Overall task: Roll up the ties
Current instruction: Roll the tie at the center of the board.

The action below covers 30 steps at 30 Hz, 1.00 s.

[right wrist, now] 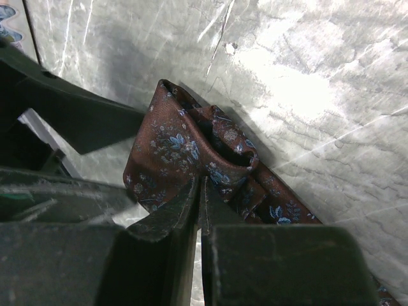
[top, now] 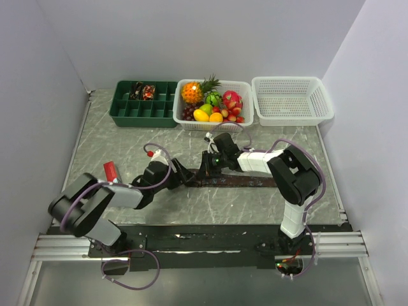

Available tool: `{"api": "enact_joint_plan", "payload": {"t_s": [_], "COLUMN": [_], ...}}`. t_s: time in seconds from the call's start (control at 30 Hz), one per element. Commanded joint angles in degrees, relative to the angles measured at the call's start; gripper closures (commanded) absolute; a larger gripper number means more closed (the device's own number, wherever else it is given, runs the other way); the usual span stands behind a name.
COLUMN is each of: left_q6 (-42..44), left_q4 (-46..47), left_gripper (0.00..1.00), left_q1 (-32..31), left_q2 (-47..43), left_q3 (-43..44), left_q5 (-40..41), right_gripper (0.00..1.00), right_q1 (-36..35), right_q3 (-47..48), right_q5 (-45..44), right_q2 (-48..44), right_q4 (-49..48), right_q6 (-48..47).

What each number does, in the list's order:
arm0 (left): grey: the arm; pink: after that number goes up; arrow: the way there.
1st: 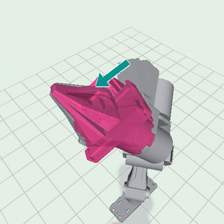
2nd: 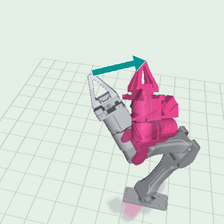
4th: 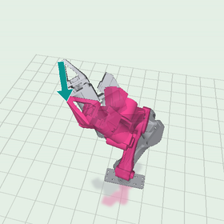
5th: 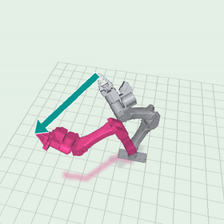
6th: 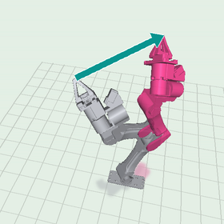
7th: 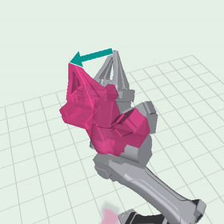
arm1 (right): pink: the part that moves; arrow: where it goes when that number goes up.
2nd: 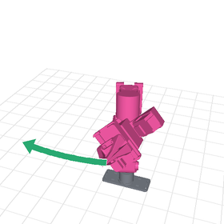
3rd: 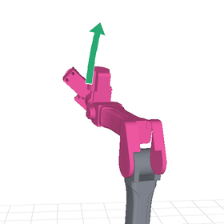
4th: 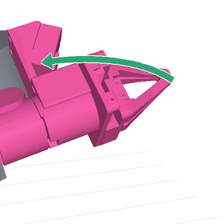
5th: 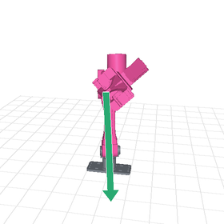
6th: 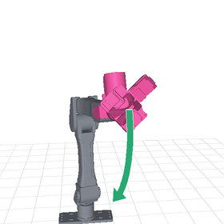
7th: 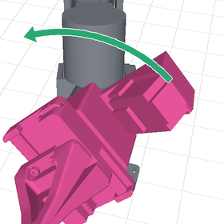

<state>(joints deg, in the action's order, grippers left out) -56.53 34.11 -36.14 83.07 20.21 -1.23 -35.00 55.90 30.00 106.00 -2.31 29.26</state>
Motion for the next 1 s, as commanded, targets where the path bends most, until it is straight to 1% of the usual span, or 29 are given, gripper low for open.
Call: {"api": "enact_joint_plan", "payload": {"t_s": [0.0,0.07,0.1,0.17,0.27,0.3,0.33,0.37,0.4,0.43,0.53,0.57,0.77,0.8,0.93,0.97], "left_q6": [-4.63,-6.47,-6.92,-7.97,-8.50,-8.59,-8.77,-8.68,-8.42,-8.07,-5.96,-4.74,-1.31,-0.78,1.94,2.39], "left_q4": [11.49,15.27,18.42,20.46,24.15,24.86,24.95,24.87,24.08,21.55,15.48,11.46,-4.63,-6.06,-11.34,-12.21], "left_gripper": [0.28,0.30,0.34,0.37,0.61,0.77,0.83,0.86,0.96,0.99,0.99,0.99,0.99,0.99,0.99,0.99], "left_q1": [0.19,0.19,0.19,0.19,0.11,0.19,0.19,0.19,0.11,0.19,0.11,0.11,0.11,0.11,0.11,0.19], "left_q2": [7.52,9.47,11.31,12.64,14.40,14.66,14.58,14.49,13.97,13.53,10.98,9.41,3.69,3.25,1.75,1.40], "left_q3": [-0.96,-2.01,-2.19,-2.19,-2.71,-2.80,-2.89,-2.81,-2.63,-1.85,0.26,0.79,4.66,5.19,7.65,8.00], "left_q5": [-8.34,-9.40,-9.49,-9.92,-10.02,-9.67,-9.23,-8.88,-8.26,-7.91,-6.07,-5.63,0.17,0.70,0.97,2.71], "right_gripper": [0.88,0.88,0.88,0.88,0.88,0.88,0.88,0.88,0.88,0.88,0.87,0.87,0.87,0.87,0.87,0.87], "right_q1": [-0.06,-0.06,0.02,-0.06,0.02,-0.06,-0.06,-0.15,-0.07,0.02,-0.06,0.02,0.20,0.29,0.29,0.29], "right_q3": [1.40,1.93,2.02,2.02,2.02,2.11,2.02,2.11,2.11,2.20,2.55,2.72,3.43,3.34,2.46,2.37], "right_q5": [-2.75,-2.49,-2.40,-2.58,-2.49,-2.23,-1.96,-1.87,-1.87,-1.79,-3.01,-3.36,-6.35,-6.53,-6.88,-6.71], "right_q2": [-1.23,-0.88,-0.70,-0.44,-0.18,-0.17,-0.17,-0.35,-0.35,-0.52,-2.01,-2.54,-5.27,-5.45,-5.80,-5.71], "right_q4": [1.16,1.17,0.99,0.99,0.37,0.02,-0.15,-0.33,-0.50,-0.59,-0.07,0.19,2.04,3.43,3.36,3.10], "right_q6": [-2.01,-2.01,-1.92,-1.66,-1.48,-1.40,-1.31,-1.13,-1.04,-0.96,-1.30,-1.48,-3.06,-3.15,-3.50,-3.50]}}
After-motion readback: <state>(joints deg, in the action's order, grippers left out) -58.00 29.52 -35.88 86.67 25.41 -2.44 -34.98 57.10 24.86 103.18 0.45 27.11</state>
